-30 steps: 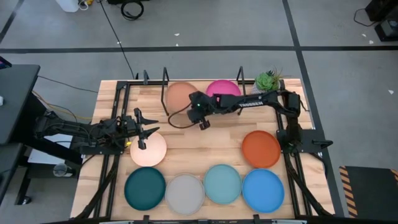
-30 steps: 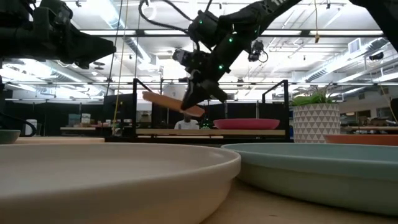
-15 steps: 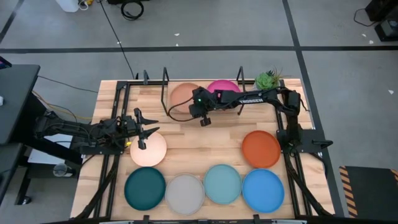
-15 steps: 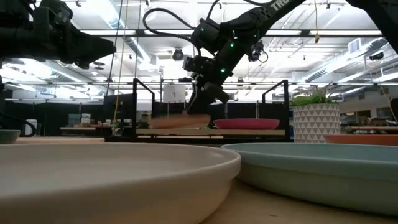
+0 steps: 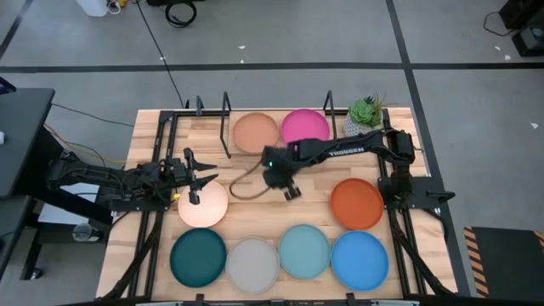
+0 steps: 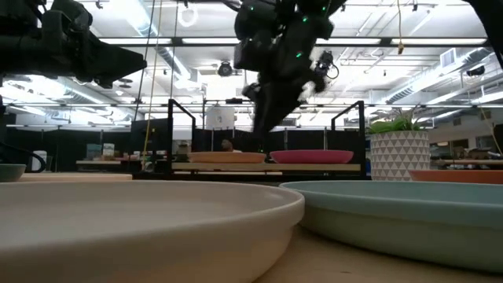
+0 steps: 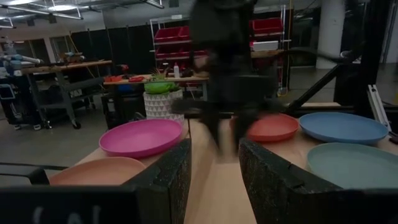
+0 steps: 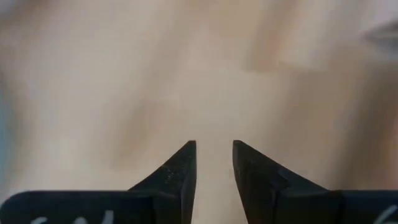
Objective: Place and stack plates onto a shelf
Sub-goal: Stack the orange plate on top of the pink plate on the shelf
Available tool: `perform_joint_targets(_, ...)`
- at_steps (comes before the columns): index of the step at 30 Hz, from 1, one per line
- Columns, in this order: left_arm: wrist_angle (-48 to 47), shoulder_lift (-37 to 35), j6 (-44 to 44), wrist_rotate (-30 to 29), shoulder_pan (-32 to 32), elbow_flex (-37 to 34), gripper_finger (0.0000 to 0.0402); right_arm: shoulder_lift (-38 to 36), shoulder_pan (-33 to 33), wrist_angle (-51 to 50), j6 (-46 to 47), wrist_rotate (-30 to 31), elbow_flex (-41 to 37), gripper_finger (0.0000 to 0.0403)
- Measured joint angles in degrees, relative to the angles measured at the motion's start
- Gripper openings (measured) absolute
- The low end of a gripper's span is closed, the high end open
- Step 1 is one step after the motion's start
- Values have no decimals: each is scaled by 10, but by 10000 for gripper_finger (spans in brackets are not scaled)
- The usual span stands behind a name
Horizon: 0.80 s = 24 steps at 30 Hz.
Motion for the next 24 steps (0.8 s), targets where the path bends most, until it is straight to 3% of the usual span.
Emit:
perform_joint_targets(3, -1, 0, -7, 0, 0, 0, 141, 0, 18, -38, 57, -72, 0, 111)
perform_joint_targets(5, -1, 0, -7, 0, 0, 0, 141, 0, 33, -55, 97, -83, 0, 114)
perform_joint_targets(13, -1, 0, -7, 0, 0, 0, 141, 0, 112, -74, 178, -19, -37, 147)
perform_joint_targets(15, -1, 0, -7, 0, 0, 0, 141, 0, 122, -117, 211, 12, -38, 158)
perform_joint_targets(24, -1, 0, -10, 0, 0, 0, 141, 0, 124, -326, 454, 47, -38, 178)
